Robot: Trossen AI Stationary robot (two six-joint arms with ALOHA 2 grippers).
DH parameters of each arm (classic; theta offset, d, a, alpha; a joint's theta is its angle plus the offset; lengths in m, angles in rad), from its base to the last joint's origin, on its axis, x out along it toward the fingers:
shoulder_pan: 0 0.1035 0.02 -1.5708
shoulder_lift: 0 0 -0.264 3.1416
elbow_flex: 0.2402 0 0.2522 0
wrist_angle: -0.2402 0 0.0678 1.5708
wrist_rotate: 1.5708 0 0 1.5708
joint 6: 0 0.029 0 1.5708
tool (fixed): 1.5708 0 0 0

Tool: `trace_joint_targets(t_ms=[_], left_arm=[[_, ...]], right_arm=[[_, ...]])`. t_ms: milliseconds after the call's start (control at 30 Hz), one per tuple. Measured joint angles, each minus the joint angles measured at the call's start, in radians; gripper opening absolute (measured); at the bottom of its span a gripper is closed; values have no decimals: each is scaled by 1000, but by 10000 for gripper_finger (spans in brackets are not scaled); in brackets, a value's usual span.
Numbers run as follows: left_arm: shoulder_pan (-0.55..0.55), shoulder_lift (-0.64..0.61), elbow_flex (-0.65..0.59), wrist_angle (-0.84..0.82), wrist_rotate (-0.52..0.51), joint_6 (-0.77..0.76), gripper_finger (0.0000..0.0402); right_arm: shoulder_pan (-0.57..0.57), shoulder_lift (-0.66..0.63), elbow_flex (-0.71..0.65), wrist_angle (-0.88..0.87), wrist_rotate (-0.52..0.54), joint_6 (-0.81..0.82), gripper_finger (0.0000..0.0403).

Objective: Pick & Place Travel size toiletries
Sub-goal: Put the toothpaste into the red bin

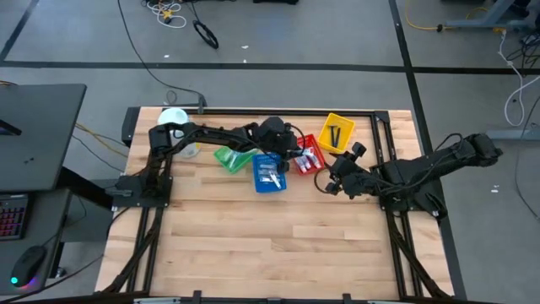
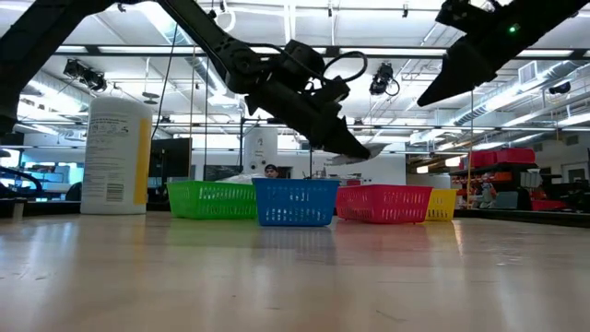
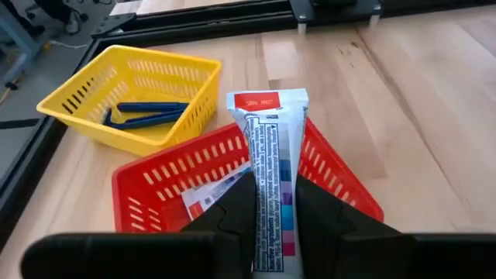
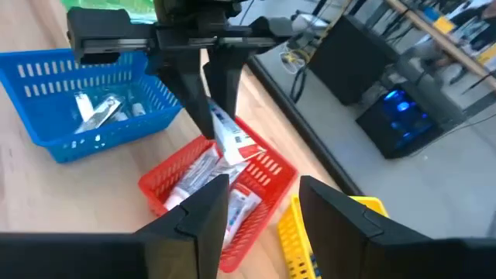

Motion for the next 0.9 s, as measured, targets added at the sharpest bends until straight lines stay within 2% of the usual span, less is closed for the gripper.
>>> trace_joint_targets(t_ms=[133, 233, 433, 567, 633, 800, 900], left_arm=[[-19, 2, 1, -2, -3, -6, 77], [-42, -4, 1, -9, -4, 2, 77], [-84, -53, 3, -44, -33, 31, 77], [-109, -67, 2, -85, -111, 77, 76], [-119, -69, 2, -97, -131, 82, 76], [-143, -67, 2, -94, -146, 105, 76], [-153, -68, 2, -87, -174, 122, 76]], right_arm=[[-51, 5, 0, 51, -77, -3, 167], [-98, 23, -7, 93, -190, -22, 167], [-176, 71, -132, 401, -320, -170, 167], [-185, 73, -169, 530, -364, -226, 167], [-186, 72, -169, 553, -370, -227, 167], [-186, 76, -169, 548, -469, -254, 177], [-186, 76, -169, 556, -475, -254, 190]])
